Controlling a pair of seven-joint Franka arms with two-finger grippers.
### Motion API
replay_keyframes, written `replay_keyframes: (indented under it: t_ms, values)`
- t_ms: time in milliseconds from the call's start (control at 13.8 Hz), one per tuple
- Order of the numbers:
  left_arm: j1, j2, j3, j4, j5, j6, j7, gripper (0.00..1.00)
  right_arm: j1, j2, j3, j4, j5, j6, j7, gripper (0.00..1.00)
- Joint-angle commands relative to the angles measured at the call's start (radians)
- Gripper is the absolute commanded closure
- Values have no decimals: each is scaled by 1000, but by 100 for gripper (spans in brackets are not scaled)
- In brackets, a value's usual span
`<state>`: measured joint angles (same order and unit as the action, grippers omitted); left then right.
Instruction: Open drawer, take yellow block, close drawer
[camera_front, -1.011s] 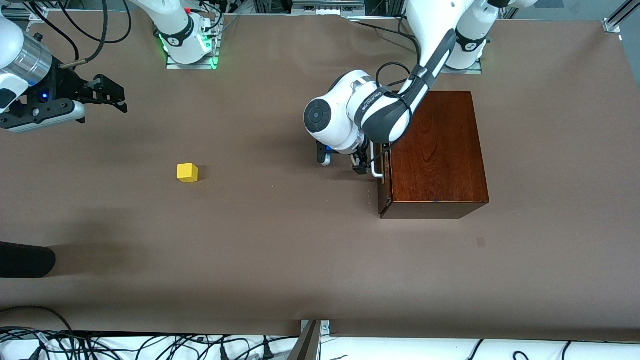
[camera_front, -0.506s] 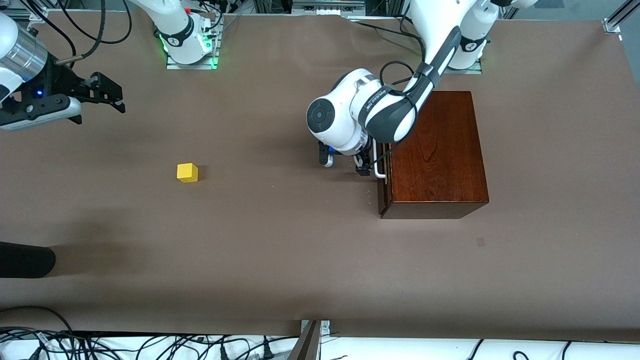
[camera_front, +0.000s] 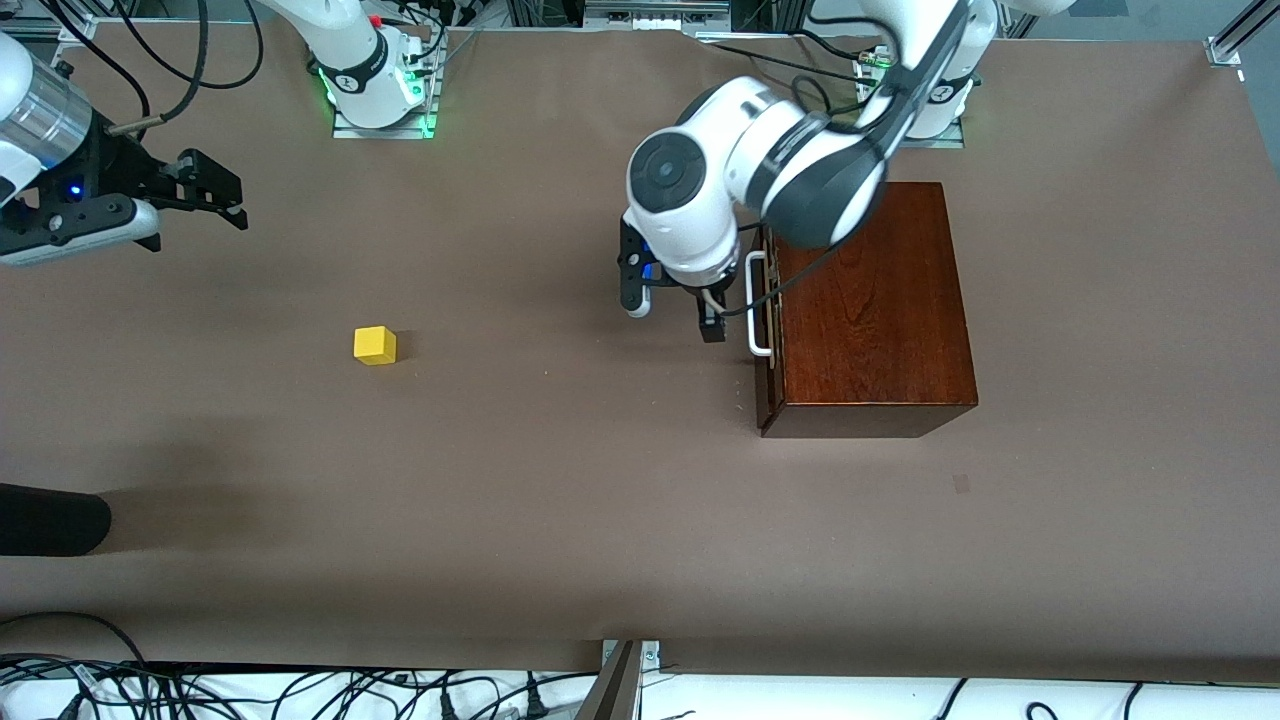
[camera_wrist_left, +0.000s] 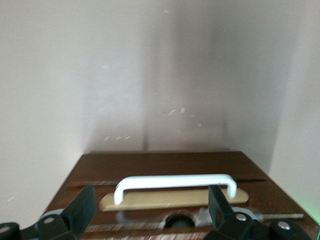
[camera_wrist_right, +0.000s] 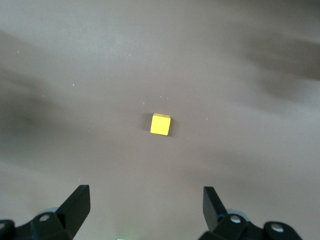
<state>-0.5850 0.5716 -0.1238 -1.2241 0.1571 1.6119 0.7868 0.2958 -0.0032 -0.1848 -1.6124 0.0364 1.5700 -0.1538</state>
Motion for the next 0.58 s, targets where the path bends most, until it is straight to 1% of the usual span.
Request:
replay_keyframes:
  t_ms: [0,72,144,217,289,433,506]
  values:
    - [190,-61,-13,21,-16,-18,49,0,-14,11,-7,22,3,-39,-9,0]
    - [280,-62,-26,37,-28,-15,73,0,-14,12,-12,22,2,-39,-7,0]
    - [339,-62,-27,67,-30,-11,139,0,-12,14,-12,23,-1,-39,-9,0]
    - [374,-59,-13,115,-28,-12,200,0,-18,12,-9,14,-3,-36,-9,0]
    - [413,-59,-11,142,-25,-24,236,0,-45,12,4,12,-1,-38,-10,0]
    - [506,-65,-22,150,-39,-29,227,0,-114,14,69,12,-3,-35,-13,0]
    - [548,-70,-16,178,-69,-23,210,0,-159,14,115,12,-3,-35,-12,0]
